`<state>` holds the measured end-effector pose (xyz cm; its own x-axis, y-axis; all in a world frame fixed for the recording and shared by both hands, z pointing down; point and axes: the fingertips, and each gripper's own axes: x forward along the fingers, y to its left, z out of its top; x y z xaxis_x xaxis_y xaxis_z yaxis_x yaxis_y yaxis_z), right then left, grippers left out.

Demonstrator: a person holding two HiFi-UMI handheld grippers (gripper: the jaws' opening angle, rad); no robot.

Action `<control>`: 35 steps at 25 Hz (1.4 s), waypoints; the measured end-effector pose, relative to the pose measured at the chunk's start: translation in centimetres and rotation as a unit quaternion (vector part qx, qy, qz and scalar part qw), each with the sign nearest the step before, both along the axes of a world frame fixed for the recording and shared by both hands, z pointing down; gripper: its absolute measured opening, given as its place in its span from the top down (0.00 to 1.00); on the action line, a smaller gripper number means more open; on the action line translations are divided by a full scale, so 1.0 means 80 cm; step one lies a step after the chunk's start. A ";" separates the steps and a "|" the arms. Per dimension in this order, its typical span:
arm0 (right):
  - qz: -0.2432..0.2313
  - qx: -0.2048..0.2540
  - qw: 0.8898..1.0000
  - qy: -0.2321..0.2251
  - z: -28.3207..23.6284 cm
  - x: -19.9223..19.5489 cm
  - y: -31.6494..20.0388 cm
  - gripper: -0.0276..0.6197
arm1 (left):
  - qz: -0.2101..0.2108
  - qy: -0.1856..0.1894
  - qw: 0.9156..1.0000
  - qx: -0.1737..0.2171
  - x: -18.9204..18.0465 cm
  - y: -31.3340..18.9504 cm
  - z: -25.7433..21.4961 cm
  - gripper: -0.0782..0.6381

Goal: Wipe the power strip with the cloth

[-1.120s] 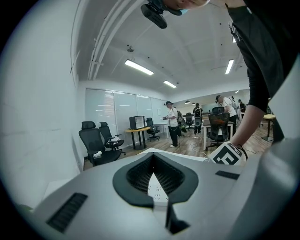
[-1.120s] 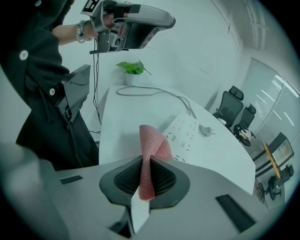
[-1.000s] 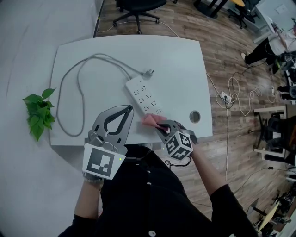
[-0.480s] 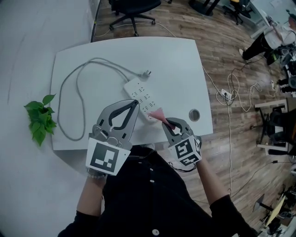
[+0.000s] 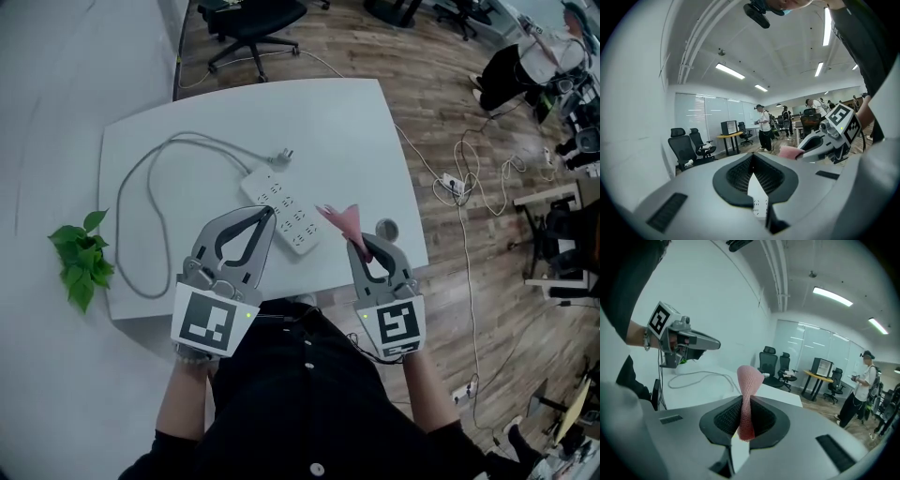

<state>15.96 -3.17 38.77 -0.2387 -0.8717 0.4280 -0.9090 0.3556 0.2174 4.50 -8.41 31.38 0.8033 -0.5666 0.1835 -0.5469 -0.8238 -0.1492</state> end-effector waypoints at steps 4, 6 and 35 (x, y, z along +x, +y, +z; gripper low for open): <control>0.031 0.016 0.999 -0.011 -0.027 0.015 0.012 0.87 | 0.005 -0.001 1.000 0.000 0.005 0.001 -0.002 0.87; 0.042 0.024 0.999 -0.014 -0.037 0.021 0.014 0.87 | 0.008 -0.003 1.000 -0.001 0.008 0.002 -0.001 0.87; 0.030 0.039 0.999 -0.008 -0.047 0.008 -0.002 0.87 | 0.017 -0.006 1.000 -0.007 0.009 0.000 0.009 0.87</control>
